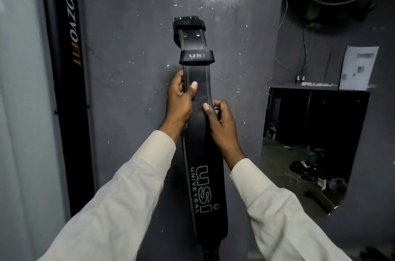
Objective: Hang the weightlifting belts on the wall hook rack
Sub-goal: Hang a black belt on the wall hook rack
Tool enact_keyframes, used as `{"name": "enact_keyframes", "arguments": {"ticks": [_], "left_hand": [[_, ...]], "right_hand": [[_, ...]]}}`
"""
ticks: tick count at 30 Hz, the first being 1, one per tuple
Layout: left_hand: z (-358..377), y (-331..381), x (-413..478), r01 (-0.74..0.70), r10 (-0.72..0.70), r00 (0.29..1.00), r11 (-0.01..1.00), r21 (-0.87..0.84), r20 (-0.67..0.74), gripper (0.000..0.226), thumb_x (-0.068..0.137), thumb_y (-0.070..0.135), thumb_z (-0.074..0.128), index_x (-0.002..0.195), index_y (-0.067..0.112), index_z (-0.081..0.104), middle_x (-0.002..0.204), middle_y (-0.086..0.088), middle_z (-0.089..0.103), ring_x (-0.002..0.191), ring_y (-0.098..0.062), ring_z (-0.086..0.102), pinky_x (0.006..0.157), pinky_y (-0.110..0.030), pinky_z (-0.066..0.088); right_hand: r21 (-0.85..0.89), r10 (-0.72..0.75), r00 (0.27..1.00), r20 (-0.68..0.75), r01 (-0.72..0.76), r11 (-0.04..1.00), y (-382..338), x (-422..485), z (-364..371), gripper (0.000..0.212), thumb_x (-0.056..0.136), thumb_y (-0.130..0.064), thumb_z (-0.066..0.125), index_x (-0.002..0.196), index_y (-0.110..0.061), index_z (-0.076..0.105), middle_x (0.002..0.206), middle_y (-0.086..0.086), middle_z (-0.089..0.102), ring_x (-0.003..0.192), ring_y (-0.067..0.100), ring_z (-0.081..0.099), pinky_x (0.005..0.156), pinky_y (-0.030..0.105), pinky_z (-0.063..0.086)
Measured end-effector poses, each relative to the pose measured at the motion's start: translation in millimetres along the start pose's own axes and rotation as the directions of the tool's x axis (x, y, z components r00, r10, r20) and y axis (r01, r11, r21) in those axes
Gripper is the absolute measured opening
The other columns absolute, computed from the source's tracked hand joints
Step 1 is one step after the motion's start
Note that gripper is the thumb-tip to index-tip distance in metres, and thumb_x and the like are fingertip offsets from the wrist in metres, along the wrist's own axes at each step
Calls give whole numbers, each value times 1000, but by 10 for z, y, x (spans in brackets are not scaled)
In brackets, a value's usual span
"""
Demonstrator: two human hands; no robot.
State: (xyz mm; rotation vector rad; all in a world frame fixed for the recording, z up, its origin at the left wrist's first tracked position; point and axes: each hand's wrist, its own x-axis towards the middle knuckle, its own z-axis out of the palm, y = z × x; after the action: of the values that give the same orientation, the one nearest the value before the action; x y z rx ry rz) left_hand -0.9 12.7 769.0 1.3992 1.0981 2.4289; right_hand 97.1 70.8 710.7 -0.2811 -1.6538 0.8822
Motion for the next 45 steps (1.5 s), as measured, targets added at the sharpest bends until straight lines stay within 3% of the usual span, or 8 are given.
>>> {"name": "enact_keyframes", "arguments": {"ticks": [4, 7, 11, 17, 27, 36, 41, 45], "left_hand": [[6, 62, 134, 1, -1, 999, 1000, -22, -37, 38, 94, -1, 55, 131, 2, 52, 115, -17, 68, 101, -25, 65, 100, -51, 51], [37, 95, 178, -15, 15, 999, 1000, -8, -30, 38, 93, 0, 56, 131, 4, 52, 115, -19, 67, 100, -25, 65, 96, -50, 54], [108, 139, 194, -26, 26, 999, 1000, 1, -22, 37, 94, -3, 55, 130, 3, 53, 108, -14, 68, 94, -21, 66, 89, -44, 56], [152, 173, 243, -36, 36, 999, 999, 27, -5, 37, 93, -5, 54, 129, 6, 56, 109, -14, 70, 93, -18, 68, 80, -33, 58], [164, 181, 251, 23, -23, 1000, 999, 27, -22, 46, 92, -3, 56, 137, 6, 52, 126, -23, 65, 116, -37, 65, 100, -55, 53], [166, 250, 188, 34, -34, 999, 999, -1, -35, 44, 94, -6, 54, 136, 6, 53, 111, -9, 68, 96, -18, 67, 90, -40, 58], [125, 237, 190, 42, -41, 999, 999, 7, -13, 43, 94, -5, 54, 136, 6, 54, 117, -14, 68, 103, -24, 66, 99, -50, 54], [97, 200, 175, 83, -83, 997, 996, -22, 2, 42, 93, -3, 55, 134, 5, 55, 121, -18, 66, 108, -28, 64, 105, -58, 47]], "right_hand": [[56, 41, 993, 110, -47, 997, 97, -8, -77, 27, 96, -42, 59, 93, -16, 63, 84, -5, 67, 81, 9, 61, 79, 40, 54], [140, 84, 981, 173, -109, 984, 111, -31, -142, 29, 93, -41, 64, 105, -15, 64, 102, 2, 74, 97, 21, 71, 89, 44, 58], [135, 56, 989, 133, -74, 988, 141, -80, -207, 39, 90, -43, 65, 107, -8, 63, 104, 13, 73, 102, 37, 68, 90, 57, 55], [200, 149, 954, 260, -204, 958, 220, -220, -327, 29, 95, -26, 66, 119, -11, 63, 112, 8, 74, 103, 25, 73, 91, 48, 59], [256, 288, 898, 332, -379, 889, 612, -688, -448, 36, 92, -17, 68, 125, -11, 53, 118, 11, 71, 106, 27, 71, 85, 38, 59], [222, 373, 823, 428, -496, 840, 941, -1088, -568, 37, 93, -14, 67, 129, -12, 58, 121, 9, 72, 112, 26, 70, 92, 37, 57], [87, 431, 728, 533, -554, 828, 1132, -1210, -582, 32, 96, -14, 64, 128, -12, 62, 123, 4, 72, 114, 18, 68, 92, 25, 54], [316, 384, 895, 228, -441, 840, 779, -745, -414, 14, 95, -24, 62, 103, -15, 67, 100, 0, 75, 95, 12, 69, 82, 20, 55]]}}
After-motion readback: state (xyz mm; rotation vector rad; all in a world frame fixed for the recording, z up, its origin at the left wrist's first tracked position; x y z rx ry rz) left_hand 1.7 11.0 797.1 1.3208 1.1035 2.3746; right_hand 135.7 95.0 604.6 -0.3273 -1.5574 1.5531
